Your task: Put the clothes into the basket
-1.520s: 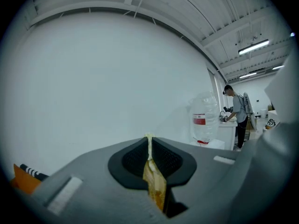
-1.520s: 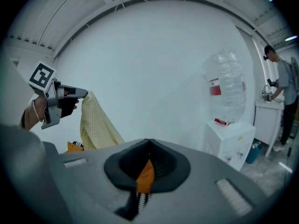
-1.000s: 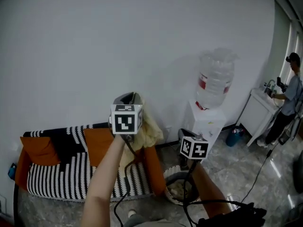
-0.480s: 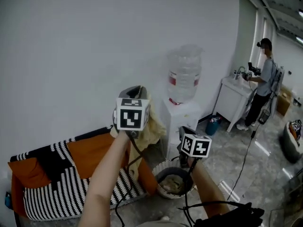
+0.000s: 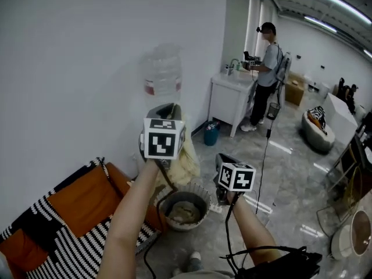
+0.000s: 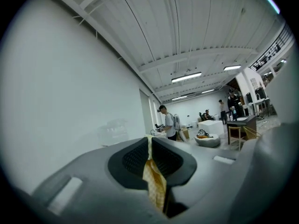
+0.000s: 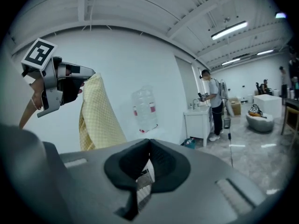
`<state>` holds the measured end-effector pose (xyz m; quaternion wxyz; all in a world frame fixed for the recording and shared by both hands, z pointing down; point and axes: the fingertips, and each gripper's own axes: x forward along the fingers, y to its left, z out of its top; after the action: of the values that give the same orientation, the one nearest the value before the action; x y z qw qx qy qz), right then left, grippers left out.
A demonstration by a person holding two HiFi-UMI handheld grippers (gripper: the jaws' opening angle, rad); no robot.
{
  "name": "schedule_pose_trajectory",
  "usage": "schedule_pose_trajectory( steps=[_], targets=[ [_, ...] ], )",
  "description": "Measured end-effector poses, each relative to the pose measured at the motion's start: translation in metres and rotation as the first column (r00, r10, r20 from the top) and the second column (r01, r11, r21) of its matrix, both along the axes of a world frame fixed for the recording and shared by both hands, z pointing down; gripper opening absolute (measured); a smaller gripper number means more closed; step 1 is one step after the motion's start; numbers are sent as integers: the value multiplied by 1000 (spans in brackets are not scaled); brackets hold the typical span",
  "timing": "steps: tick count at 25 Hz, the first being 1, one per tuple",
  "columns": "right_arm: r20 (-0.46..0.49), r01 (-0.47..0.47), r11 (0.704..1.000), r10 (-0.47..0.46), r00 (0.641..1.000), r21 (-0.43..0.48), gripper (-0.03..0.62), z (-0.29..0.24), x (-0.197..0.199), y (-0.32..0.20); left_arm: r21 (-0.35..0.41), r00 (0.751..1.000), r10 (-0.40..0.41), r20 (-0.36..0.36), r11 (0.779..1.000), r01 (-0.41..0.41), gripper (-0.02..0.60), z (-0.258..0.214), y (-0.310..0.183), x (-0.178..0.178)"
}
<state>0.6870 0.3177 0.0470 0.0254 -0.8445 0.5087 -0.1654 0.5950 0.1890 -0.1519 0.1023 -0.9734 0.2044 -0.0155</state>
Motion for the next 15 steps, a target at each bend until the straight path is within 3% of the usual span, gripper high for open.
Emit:
schedule_pose_trajectory(
  steps=[8,15],
  targets=[
    [12,-161,987,160,987,1,3,11,58,119,-5,988,154,-5,988,-154,32,3,101,81],
    [12,-177,984,177,984,20,3,7,99,184,-14,985,165,-59,986,-166,32,-25,159,114]
  ],
)
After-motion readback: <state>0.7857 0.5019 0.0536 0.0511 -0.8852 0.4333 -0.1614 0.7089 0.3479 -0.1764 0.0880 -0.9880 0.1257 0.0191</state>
